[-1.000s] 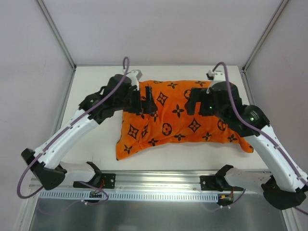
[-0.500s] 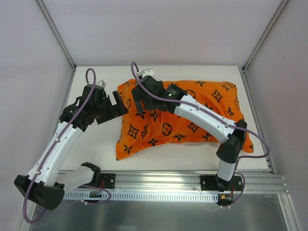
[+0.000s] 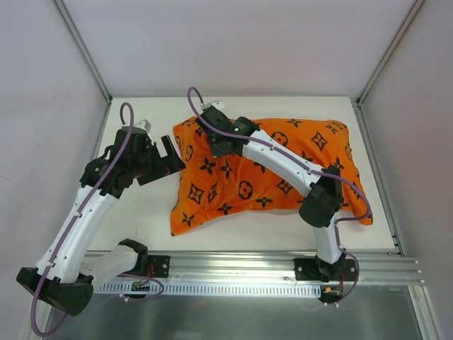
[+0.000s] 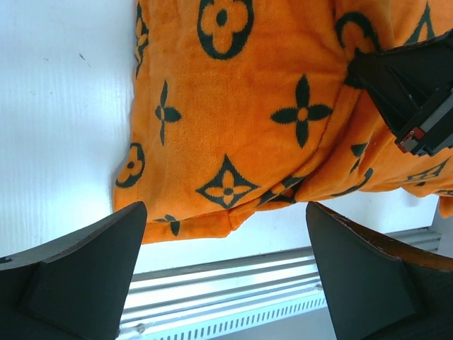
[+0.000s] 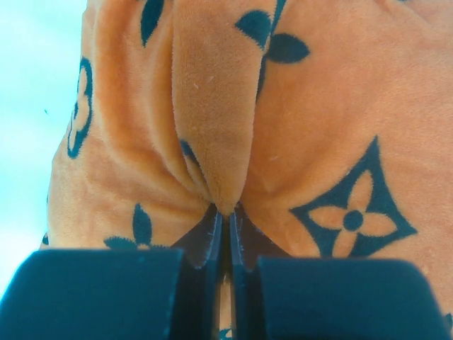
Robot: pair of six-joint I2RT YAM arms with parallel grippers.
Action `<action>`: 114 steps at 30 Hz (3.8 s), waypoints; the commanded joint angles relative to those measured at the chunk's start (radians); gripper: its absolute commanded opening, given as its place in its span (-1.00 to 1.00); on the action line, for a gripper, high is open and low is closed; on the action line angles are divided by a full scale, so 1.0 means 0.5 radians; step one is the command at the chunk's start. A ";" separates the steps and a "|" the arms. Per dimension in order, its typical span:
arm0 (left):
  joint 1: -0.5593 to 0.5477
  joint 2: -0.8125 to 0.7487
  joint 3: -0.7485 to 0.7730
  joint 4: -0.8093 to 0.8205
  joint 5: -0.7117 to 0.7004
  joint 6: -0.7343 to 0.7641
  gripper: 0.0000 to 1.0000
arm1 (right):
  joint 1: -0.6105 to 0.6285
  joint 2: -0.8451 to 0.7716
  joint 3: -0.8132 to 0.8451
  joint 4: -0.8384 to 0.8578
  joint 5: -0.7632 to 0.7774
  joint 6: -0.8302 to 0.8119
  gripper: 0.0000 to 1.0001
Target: Remove the pillowcase from the pillow
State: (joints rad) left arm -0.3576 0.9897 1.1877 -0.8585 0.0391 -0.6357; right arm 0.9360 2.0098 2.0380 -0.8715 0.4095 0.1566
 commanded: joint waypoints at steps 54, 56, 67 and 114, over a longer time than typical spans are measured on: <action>-0.338 0.776 -0.368 0.404 -0.032 -0.186 -1.00 | -0.209 -1.350 -1.330 0.464 -0.353 0.150 -0.98; -0.258 0.672 -0.430 0.401 -0.032 -0.171 -1.00 | -0.224 -1.390 -1.352 0.457 -0.328 0.159 -0.96; 0.040 0.398 -0.550 0.398 0.002 -0.036 -1.00 | -0.283 -1.455 -1.419 0.461 -0.405 0.211 -0.94; -0.577 0.610 -0.147 0.002 -0.477 -0.253 -0.88 | -0.607 -1.679 -1.524 0.218 -0.092 0.224 -0.99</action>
State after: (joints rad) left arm -0.6823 1.4166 1.1965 -0.7555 -0.1471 -0.7563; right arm 0.6914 1.1946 1.2026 -0.6670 0.2291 0.3061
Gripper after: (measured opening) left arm 0.094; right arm 0.021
